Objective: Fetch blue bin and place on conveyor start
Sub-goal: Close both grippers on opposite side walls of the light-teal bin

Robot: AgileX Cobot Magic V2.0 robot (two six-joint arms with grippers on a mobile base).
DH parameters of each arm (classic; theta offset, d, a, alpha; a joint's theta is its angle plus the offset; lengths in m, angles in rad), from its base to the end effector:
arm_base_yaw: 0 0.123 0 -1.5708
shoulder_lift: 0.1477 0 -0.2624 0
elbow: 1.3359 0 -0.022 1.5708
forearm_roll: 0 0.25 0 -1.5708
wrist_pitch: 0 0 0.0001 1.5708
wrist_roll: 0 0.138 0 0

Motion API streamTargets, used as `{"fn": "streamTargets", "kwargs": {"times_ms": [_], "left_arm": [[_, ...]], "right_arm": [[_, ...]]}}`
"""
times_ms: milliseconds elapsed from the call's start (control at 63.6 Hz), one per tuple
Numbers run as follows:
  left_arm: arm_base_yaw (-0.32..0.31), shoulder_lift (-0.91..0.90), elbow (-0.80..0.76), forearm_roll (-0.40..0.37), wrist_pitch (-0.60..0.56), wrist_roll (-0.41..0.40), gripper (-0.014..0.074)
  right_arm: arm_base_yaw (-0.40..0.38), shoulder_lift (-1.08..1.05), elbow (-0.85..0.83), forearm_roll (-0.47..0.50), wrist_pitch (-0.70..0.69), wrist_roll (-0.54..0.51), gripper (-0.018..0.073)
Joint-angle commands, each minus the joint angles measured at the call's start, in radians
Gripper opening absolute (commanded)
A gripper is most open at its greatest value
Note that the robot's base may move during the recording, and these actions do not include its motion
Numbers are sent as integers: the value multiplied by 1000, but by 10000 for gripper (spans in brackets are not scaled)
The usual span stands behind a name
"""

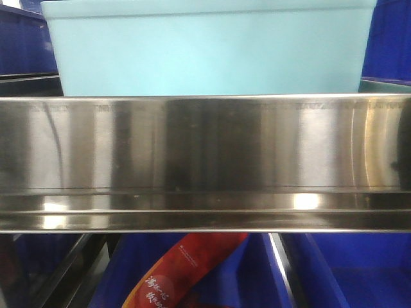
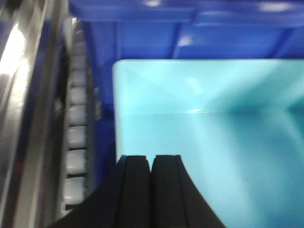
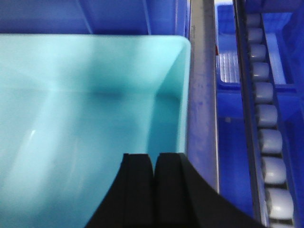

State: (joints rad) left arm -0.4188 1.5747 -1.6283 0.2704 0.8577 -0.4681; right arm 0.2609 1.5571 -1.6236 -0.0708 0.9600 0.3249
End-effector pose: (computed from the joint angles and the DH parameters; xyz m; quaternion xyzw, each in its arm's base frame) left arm 0.3654 -0.1321 0.3523 0.0158 0.9026 -0.0593 0.4261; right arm 0.3635 0.0888 0.3437 0.0217 0.9270 0.0746 0.3668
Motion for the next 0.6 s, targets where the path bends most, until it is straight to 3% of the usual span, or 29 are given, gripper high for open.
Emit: {"fn": "streamTargets", "kwargs": {"times_ms": [0, 157, 252, 393, 582], "left_arm": [[-5, 60, -90, 37, 85, -10, -34], [-3, 135, -187, 66, 175, -10, 197], [8, 145, -190, 60, 180, -10, 308], [43, 164, -188, 18, 213, -10, 312], [78, 203, -188, -40, 234, 40, 295]], "right_arm": [[2, 52, -84, -31, 49, 5, -141], [2, 114, -156, -56, 113, 5, -115], [2, 133, -156, -56, 127, 5, 53], [2, 157, -156, -56, 138, 5, 282], [-10, 202, -156, -47, 153, 5, 285]]}}
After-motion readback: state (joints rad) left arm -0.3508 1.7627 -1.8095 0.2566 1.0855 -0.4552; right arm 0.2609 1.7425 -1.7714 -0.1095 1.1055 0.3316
